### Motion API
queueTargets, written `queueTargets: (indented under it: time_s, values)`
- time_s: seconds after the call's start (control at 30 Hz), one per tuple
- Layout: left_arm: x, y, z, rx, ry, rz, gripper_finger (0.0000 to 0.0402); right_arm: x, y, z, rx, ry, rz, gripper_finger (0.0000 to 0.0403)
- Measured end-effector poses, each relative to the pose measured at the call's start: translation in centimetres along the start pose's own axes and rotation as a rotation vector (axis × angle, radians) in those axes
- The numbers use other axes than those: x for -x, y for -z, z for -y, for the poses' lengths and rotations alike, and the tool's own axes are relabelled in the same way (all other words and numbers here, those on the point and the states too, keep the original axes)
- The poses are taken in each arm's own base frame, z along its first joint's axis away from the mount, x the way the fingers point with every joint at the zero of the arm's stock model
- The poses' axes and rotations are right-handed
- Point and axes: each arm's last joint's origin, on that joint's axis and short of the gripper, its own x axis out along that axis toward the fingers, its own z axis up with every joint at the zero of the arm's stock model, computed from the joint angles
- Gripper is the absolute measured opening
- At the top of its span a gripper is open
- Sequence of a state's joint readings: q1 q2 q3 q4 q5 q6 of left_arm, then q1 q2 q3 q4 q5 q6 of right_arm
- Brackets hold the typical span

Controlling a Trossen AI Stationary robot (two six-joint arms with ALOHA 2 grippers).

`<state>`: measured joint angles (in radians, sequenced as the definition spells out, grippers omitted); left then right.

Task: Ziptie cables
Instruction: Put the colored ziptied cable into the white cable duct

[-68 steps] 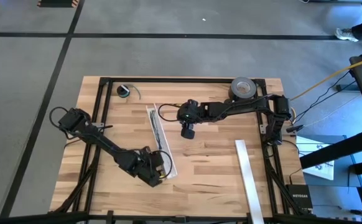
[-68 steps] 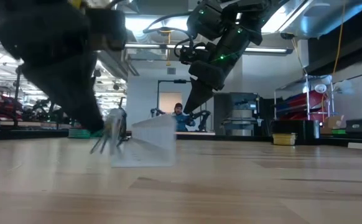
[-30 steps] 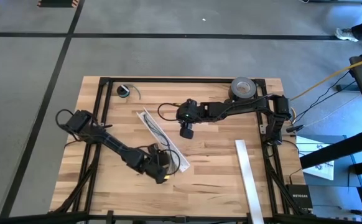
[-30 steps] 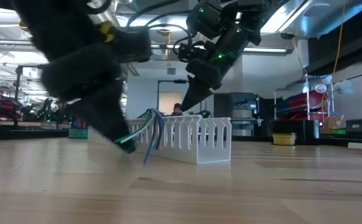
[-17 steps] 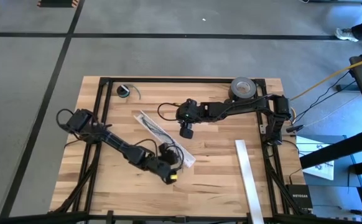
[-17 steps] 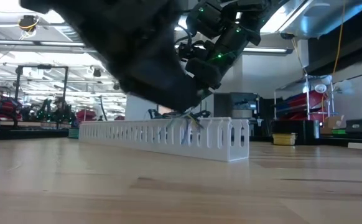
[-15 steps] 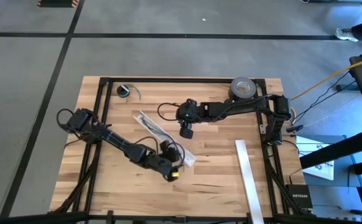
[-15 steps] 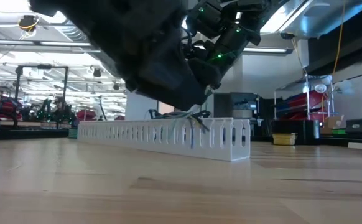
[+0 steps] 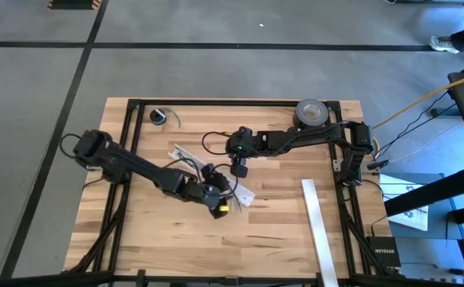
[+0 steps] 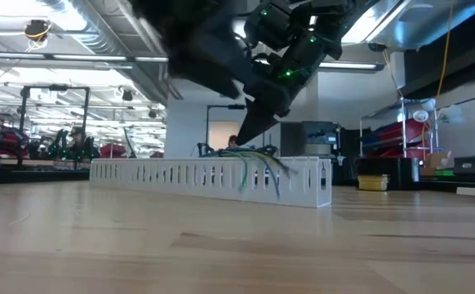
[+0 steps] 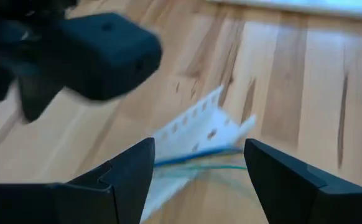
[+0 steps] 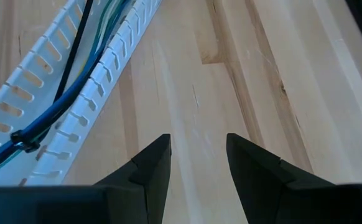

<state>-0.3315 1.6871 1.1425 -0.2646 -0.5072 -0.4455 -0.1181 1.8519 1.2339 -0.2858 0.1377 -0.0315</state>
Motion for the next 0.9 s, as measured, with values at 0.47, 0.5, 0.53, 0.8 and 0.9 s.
queueTargets:
  time_s: [0.47,0.5,0.53,0.8,0.9]
  values:
    - [-2.3,4.3,2.7,-0.809,0.018,-0.061,0.0235,0.0,0.0,0.0,0.0,0.0,0.0,0.0142]
    - [-2.7,4.4,2.8,-0.856,0.002,-0.051,0.0235,0.0,0.0,0.0,0.0,0.0,0.0,0.0142]
    - [-3.0,4.5,2.8,-0.897,-0.011,-0.044,0.0235,0.0,0.0,0.0,0.0,0.0,0.0,0.0142]
    - [-5.4,4.8,2.2,-1.077,-0.045,-0.052,0.0235,0.0,0.0,0.0,0.0,0.0,0.0,0.0142]
    - [-5.9,4.3,1.9,-1.103,-0.044,-0.023,0.0235,0.0,0.0,0.0,0.0,0.0,-0.001,0.0142]
